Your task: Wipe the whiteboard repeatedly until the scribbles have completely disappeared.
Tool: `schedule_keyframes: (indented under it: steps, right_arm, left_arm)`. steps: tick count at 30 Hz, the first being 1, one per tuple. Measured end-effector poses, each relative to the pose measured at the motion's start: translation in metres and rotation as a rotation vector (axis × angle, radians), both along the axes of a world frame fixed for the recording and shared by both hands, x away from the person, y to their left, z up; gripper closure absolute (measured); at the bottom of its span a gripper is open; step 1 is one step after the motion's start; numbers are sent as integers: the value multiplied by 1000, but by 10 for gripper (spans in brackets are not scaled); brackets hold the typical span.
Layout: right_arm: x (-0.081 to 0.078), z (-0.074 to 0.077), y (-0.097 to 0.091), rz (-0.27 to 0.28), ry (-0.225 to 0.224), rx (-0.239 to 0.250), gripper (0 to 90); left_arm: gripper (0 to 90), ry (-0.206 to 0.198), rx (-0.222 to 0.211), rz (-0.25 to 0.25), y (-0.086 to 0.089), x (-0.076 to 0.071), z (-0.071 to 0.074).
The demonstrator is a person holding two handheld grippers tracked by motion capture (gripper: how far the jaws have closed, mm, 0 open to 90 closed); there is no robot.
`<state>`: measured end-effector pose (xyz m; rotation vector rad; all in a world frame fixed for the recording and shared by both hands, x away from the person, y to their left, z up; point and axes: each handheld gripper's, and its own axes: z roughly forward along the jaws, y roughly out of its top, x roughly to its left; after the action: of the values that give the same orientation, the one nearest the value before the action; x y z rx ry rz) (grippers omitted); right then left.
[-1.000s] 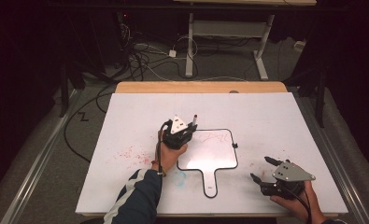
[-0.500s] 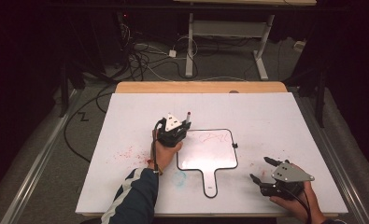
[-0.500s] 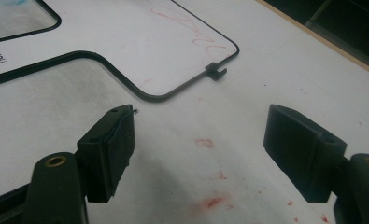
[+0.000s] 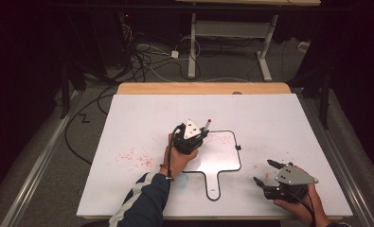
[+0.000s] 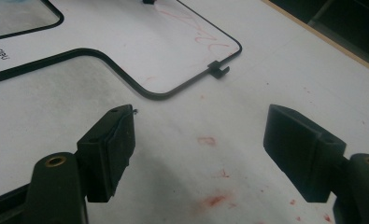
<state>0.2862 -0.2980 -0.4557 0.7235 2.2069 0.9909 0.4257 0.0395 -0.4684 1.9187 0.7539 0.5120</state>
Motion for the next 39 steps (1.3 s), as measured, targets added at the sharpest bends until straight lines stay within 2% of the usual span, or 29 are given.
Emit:
schedule_keyframes:
  steps: [2,3,6,8,10,12,14,22,28,34,39]
  right_arm:
    - [0,0,0,-1,-1,-2,258]
    - [0,0,-1,-2,-2,-3,258]
    - [-1,1,0,-4,-3,-3,257]
    - [-1,0,0,-3,-2,-3,257]
    - [0,0,1,-1,-2,-7,257]
    - [0,0,1,2,2,-10,258]
    - [0,0,2,5,1,-9,257]
    - [0,0,3,18,2,-11,256]
    - [0,1,0,12,2,-6,258]
    - [4,0,-3,-12,4,7,265]
    - [3,0,1,-9,4,-2,265]
  left_arm:
    - [788,-7,2,13,10,2,0]
    - [787,-17,4,4,15,3,0]
    - [787,9,5,55,29,-1,0]
    - [787,8,16,72,34,-1,0]
    - [788,17,-5,80,36,0,-1]
    - [788,12,-8,83,32,2,-2]
    - [787,19,-13,65,23,4,-3]
    - [787,24,54,-21,-24,12,3]
    - [787,29,61,-93,-49,11,7]
    - [786,26,67,-101,-52,12,7]
    - [786,38,72,-73,-38,17,7]
